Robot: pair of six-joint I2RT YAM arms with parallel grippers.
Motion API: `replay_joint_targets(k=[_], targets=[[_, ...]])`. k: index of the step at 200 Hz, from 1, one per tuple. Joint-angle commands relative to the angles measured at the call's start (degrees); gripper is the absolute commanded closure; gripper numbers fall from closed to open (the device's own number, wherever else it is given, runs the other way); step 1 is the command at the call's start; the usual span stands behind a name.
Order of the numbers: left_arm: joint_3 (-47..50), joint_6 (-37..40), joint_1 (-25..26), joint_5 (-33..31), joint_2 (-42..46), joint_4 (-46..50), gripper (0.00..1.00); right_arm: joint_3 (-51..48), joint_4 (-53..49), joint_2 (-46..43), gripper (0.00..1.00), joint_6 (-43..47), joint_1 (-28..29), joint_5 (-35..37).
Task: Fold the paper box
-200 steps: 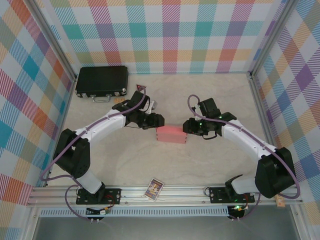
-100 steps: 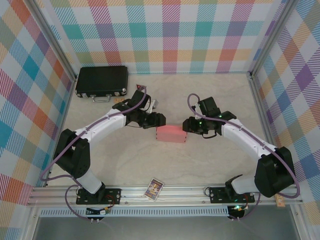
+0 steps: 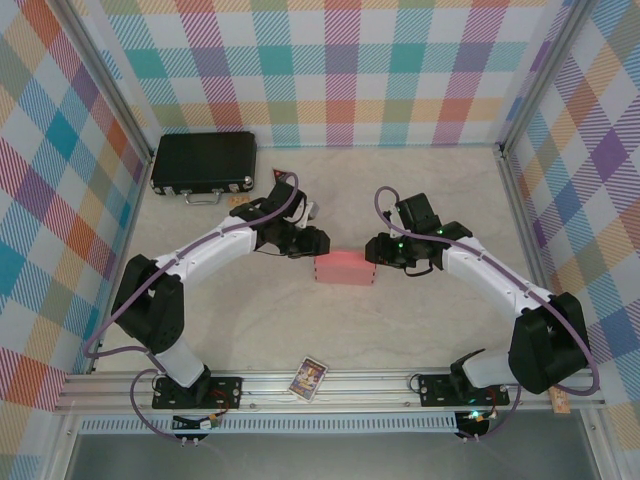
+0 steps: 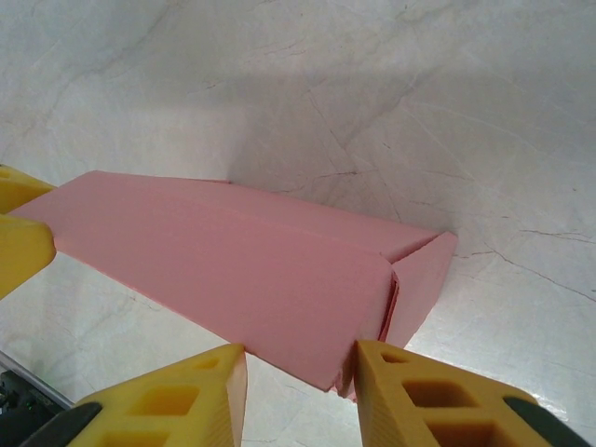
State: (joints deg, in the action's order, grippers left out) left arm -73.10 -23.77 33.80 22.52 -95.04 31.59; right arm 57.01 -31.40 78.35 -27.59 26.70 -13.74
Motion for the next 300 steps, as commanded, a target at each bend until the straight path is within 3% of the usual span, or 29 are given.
replay_joint_targets(k=[1,89,204,256,300], targets=[[0.1,0.4,1.3,-0.7,-0.1,2.3,0.62,-0.2,-1.2,0.8,0.65,0.9,0.5,-1.2],[2.2,1.8,1.6,-4.5,1.3,4.6,0.63,-0.8,-1.8,0.7,0.65,1.2,0.5,-1.2],[4.6,2.6,1.6,-4.2,2.4,4.7,0.59,-1.9,-3.0,0.1,0.65,1.6,0.5,-0.1],[-0.7,3.8,1.6,-1.4,2.7,5.2,0.49,0.8,-2.6,-4.7,0.60,1.6,0.3,1.4],[-3.0,4.1,1.5,-2.1,4.8,5.0,0.36,4.3,-4.0,-2.7,0.55,3.5,-1.4,2.0]])
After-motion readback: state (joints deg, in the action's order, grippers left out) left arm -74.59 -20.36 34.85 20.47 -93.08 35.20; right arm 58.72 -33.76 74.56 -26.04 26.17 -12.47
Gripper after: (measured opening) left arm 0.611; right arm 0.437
